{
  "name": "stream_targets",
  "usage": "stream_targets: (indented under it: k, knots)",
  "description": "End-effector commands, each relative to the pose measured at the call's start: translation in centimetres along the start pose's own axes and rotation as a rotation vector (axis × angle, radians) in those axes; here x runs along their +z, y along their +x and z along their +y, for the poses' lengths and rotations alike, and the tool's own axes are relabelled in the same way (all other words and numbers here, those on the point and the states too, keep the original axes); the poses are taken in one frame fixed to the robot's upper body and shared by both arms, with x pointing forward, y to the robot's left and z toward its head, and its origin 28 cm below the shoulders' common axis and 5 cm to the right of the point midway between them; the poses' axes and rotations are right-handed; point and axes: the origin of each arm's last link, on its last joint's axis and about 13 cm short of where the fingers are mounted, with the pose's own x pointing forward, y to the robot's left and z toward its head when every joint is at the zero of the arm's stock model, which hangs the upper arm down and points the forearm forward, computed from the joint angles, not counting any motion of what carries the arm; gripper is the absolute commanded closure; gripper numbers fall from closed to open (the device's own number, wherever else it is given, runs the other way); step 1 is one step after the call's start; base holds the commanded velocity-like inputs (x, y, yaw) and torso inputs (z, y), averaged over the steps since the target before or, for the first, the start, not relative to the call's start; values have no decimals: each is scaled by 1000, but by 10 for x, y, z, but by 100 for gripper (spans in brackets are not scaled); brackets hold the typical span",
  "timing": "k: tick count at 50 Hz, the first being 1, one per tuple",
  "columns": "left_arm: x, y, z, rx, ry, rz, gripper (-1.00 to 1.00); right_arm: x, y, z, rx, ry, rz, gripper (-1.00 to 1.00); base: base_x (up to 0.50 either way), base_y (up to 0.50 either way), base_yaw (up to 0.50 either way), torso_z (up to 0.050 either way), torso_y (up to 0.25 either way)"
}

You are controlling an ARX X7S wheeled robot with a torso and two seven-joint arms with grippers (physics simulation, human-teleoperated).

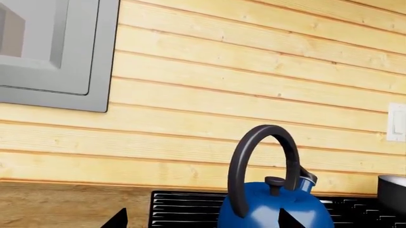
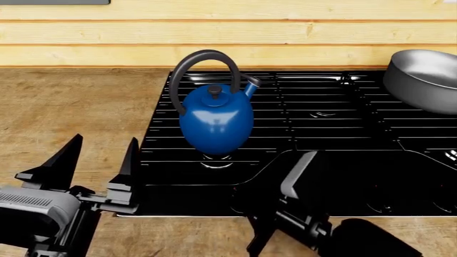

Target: Pick the kettle from the counter and place it on a stove burner. Then turn the burner on.

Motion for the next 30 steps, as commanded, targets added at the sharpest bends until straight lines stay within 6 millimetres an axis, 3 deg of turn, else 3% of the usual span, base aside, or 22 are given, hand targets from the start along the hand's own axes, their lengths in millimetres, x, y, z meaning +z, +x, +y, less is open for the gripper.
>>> stream_targets:
  k: [1, 13, 30]
  knots:
    - [1, 0, -1, 1, 1, 2, -100, -10, 6, -24, -9, -139, 14, 100, 13, 3, 3, 0, 0]
    - [1, 3, -2, -3, 4, 6, -100, -22, 9, -29, 67, -179, -9, 100, 1, 0, 1, 0, 0]
    - [-3, 3, -1, -3, -3, 10, -100, -33, -3, -28, 171, -223, -32, 100, 1, 0, 0, 0, 0]
